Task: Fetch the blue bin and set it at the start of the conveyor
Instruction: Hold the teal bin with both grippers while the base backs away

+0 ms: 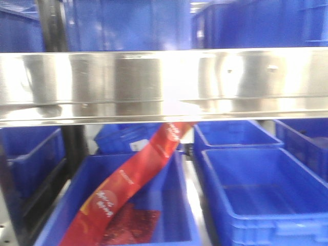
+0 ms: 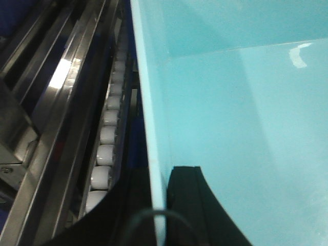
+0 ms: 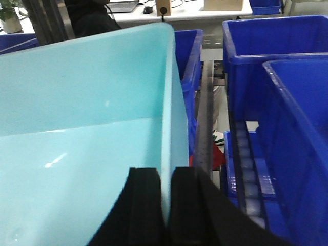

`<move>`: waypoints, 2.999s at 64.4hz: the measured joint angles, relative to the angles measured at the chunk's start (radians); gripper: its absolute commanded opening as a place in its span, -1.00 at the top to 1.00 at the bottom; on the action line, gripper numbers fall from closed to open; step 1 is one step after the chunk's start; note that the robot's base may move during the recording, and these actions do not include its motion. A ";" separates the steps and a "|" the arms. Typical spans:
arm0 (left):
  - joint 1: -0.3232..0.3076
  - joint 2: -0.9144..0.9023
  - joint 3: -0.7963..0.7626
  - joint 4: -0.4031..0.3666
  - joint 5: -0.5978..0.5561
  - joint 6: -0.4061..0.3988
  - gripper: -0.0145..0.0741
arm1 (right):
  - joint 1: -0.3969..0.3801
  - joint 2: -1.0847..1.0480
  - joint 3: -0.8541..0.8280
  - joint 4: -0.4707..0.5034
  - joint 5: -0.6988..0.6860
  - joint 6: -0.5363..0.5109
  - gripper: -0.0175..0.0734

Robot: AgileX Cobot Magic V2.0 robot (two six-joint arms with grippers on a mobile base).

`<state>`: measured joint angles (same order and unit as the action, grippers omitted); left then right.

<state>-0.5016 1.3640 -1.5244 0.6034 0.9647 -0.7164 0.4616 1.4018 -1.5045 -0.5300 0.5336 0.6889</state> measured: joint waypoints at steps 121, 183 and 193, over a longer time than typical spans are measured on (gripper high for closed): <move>0.000 0.000 0.000 0.009 0.000 0.000 0.92 | 0.000 0.000 0.000 0.000 -0.004 0.000 0.95; 0.000 0.000 0.000 0.013 0.000 0.000 0.92 | 0.000 0.000 0.000 0.000 -0.010 0.000 0.95; 0.000 0.000 0.000 0.013 0.000 0.000 0.92 | 0.000 0.000 0.000 0.000 -0.010 0.000 0.95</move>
<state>-0.5016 1.3641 -1.5244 0.6162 0.9647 -0.7164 0.4611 1.4018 -1.5045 -0.5300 0.5239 0.6889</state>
